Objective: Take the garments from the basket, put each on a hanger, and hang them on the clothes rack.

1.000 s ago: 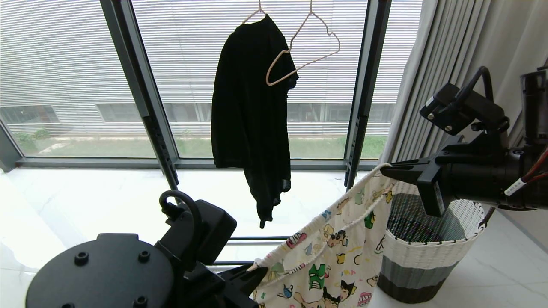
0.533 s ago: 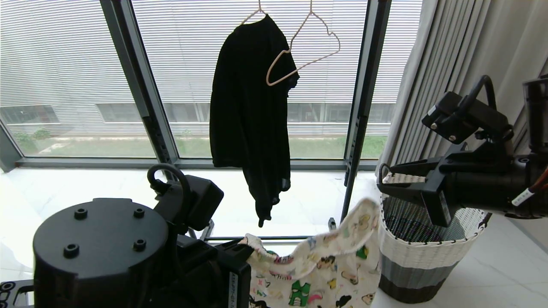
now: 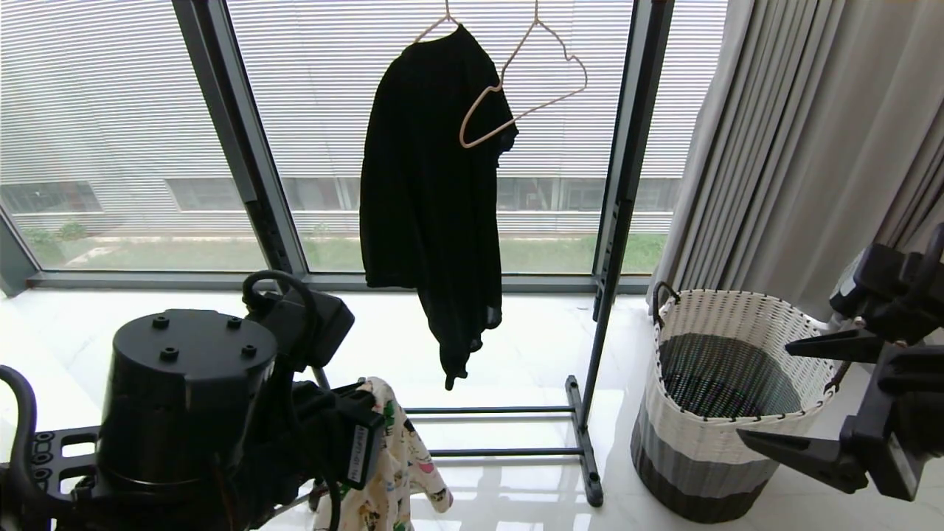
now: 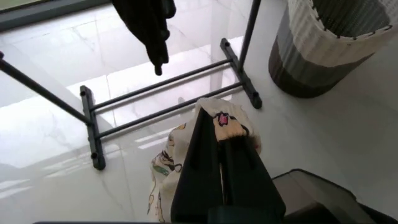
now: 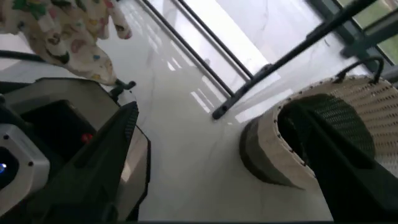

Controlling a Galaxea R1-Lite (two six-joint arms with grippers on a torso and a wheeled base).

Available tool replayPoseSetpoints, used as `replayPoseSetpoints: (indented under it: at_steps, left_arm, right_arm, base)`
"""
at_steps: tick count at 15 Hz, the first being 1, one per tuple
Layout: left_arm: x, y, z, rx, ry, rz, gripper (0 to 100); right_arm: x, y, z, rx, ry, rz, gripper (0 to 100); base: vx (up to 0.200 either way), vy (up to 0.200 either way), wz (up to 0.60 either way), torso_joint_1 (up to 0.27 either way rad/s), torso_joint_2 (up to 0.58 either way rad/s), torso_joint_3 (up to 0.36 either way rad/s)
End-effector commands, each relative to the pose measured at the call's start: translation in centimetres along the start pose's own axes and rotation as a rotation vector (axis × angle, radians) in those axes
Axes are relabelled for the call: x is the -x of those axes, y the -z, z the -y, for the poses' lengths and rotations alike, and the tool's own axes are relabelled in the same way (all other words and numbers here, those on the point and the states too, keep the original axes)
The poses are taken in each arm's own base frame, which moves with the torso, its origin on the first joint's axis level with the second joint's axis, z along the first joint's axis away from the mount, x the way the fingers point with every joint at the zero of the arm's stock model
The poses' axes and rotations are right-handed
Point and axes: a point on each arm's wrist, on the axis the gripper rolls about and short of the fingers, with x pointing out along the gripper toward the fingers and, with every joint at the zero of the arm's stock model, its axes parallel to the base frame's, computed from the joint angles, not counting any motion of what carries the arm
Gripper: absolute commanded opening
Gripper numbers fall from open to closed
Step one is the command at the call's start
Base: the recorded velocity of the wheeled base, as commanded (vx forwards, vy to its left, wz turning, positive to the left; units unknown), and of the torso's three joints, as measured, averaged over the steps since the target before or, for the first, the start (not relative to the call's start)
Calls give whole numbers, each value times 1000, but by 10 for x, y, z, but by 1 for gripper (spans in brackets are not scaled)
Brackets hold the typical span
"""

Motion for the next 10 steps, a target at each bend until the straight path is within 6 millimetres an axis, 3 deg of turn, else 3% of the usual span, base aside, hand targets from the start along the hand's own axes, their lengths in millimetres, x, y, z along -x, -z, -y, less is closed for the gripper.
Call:
replayPoseSetpoints:
  at_steps: [1, 5, 8, 10]
  left_arm:
    - [8, 14, -42, 63, -156, -14, 0]
    - [39, 41, -82, 86, -351, -13, 0]
    - [50, 46, -86, 70, -381, 9, 0]
    - [52, 45, -87, 73, -386, 15, 0]
  right_arm:
    - [11, 18, 24, -96, 196, -54, 100]
    - [17, 34, 57, -289, 404, -102, 100]
    - [16, 32, 62, -438, 446, -39, 100]
    - [15, 33, 61, -443, 443, -39, 100]
  base:
    - [0, 0, 0, 0, 0, 0]
    - [0, 0, 0, 0, 0, 0]
    - [0, 0, 0, 0, 0, 0]
    - [0, 0, 0, 0, 0, 0]
